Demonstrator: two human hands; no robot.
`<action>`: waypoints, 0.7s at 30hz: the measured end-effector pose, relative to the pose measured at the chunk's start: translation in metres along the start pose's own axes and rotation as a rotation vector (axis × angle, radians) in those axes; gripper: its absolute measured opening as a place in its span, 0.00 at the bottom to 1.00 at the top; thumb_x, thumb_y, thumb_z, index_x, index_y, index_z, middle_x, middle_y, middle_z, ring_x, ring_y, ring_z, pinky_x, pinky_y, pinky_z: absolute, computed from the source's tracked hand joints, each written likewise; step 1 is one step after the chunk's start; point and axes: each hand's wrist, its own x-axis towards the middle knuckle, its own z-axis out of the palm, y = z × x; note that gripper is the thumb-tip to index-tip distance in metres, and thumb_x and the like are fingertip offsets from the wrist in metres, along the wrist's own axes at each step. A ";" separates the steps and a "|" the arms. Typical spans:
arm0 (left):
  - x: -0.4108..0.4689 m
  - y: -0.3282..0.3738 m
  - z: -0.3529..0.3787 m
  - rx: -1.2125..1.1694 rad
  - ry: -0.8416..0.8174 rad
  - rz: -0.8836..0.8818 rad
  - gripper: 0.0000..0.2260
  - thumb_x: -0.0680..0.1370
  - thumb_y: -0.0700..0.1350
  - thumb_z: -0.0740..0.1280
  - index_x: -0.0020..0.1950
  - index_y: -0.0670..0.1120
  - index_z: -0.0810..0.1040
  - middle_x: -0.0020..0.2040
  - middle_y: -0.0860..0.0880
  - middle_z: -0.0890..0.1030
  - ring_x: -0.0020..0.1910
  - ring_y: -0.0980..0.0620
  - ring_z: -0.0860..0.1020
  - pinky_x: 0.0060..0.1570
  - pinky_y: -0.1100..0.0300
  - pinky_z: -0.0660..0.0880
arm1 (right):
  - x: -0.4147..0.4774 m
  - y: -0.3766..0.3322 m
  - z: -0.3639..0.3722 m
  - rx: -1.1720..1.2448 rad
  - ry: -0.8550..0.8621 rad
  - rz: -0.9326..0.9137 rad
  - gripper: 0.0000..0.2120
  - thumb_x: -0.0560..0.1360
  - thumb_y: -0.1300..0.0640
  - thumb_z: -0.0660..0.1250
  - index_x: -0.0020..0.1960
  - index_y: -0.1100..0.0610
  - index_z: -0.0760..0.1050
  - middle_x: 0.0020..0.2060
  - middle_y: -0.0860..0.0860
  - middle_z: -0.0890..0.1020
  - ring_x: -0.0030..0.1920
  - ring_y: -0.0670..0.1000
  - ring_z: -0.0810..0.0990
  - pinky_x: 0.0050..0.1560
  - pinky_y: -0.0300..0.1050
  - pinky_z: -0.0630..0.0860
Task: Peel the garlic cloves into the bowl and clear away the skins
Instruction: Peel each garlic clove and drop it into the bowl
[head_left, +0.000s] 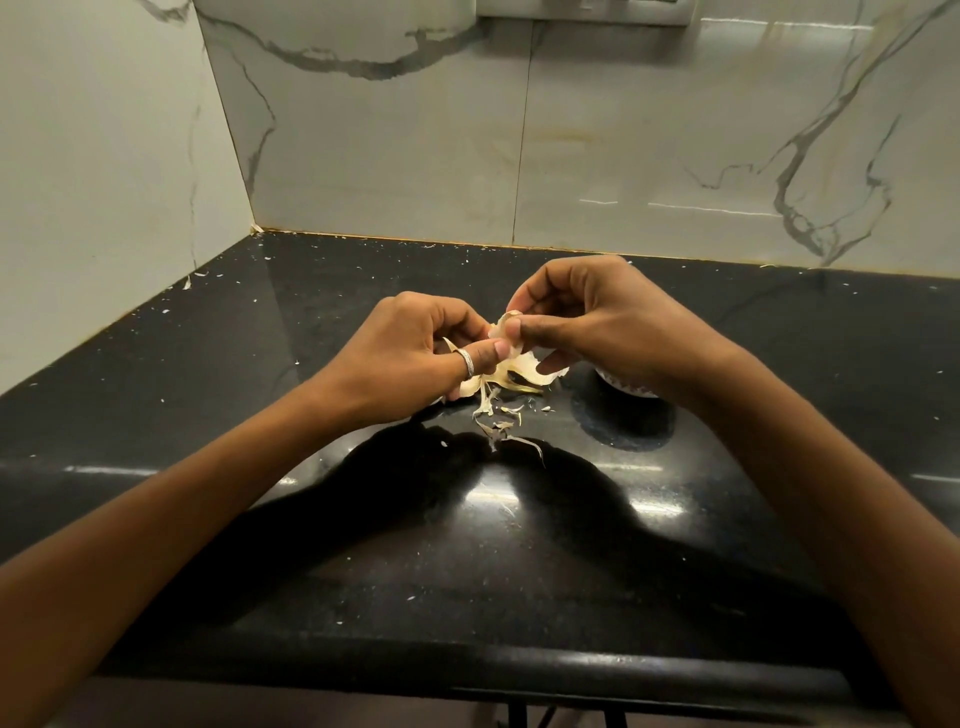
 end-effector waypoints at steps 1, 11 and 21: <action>0.000 0.000 0.000 -0.002 0.001 0.001 0.06 0.77 0.47 0.74 0.49 0.45 0.84 0.36 0.51 0.85 0.30 0.49 0.82 0.34 0.54 0.80 | 0.000 0.000 0.000 -0.010 0.009 0.001 0.06 0.77 0.59 0.73 0.52 0.60 0.81 0.42 0.54 0.86 0.41 0.49 0.85 0.42 0.43 0.83; 0.003 -0.003 -0.003 0.055 0.100 0.037 0.04 0.79 0.44 0.72 0.47 0.44 0.83 0.38 0.51 0.85 0.28 0.52 0.80 0.30 0.65 0.75 | -0.002 -0.005 0.000 0.161 0.016 0.079 0.10 0.77 0.65 0.72 0.57 0.65 0.78 0.48 0.64 0.85 0.40 0.49 0.85 0.40 0.41 0.83; 0.005 -0.006 -0.005 0.232 0.289 -0.017 0.04 0.78 0.47 0.72 0.45 0.48 0.84 0.36 0.55 0.84 0.29 0.61 0.79 0.34 0.67 0.75 | -0.003 -0.007 -0.003 0.195 -0.018 0.123 0.12 0.77 0.65 0.71 0.60 0.63 0.78 0.47 0.60 0.84 0.43 0.51 0.85 0.45 0.46 0.84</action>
